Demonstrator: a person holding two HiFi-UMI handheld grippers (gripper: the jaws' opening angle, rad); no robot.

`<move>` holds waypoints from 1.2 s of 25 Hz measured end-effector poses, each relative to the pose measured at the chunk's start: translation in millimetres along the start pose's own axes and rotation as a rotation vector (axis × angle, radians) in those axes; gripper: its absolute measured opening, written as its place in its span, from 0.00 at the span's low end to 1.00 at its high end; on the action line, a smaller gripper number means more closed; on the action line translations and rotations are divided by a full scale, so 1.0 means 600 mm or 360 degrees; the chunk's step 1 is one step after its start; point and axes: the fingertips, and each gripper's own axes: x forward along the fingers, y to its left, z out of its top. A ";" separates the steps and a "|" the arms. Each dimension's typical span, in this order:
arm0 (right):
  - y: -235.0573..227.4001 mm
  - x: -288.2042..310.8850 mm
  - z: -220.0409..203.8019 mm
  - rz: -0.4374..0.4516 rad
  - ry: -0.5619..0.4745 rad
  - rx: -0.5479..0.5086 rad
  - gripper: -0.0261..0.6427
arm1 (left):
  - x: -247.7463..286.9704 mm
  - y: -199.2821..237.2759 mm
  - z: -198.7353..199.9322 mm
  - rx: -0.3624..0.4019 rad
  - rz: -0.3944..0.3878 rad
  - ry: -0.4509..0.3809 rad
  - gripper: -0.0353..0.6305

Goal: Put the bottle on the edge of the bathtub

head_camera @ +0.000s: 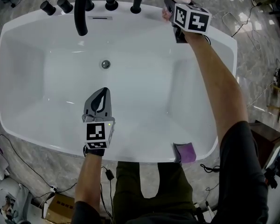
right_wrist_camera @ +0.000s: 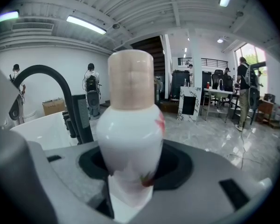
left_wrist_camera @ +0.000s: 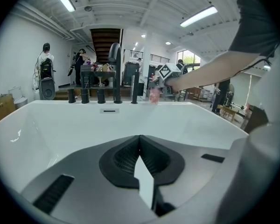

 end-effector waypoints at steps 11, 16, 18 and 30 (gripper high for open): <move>0.007 -0.003 -0.006 0.0026 0.0003 -0.0137 0.39 | 0.004 -0.012 0.005 0.0005 -0.0010 0.0003 0.06; 0.003 -0.029 -0.009 0.0033 -0.0061 -0.0094 0.40 | 0.001 -0.013 0.008 0.0005 -0.0003 0.0002 0.06; 0.003 -0.045 -0.014 0.0036 -0.0073 -0.0087 0.40 | -0.001 -0.015 0.010 0.0010 -0.0003 0.0002 0.06; 0.024 -0.188 -0.019 0.0088 -0.0055 -0.0102 0.40 | -0.037 -0.056 0.107 0.0070 -0.0006 -0.0067 0.06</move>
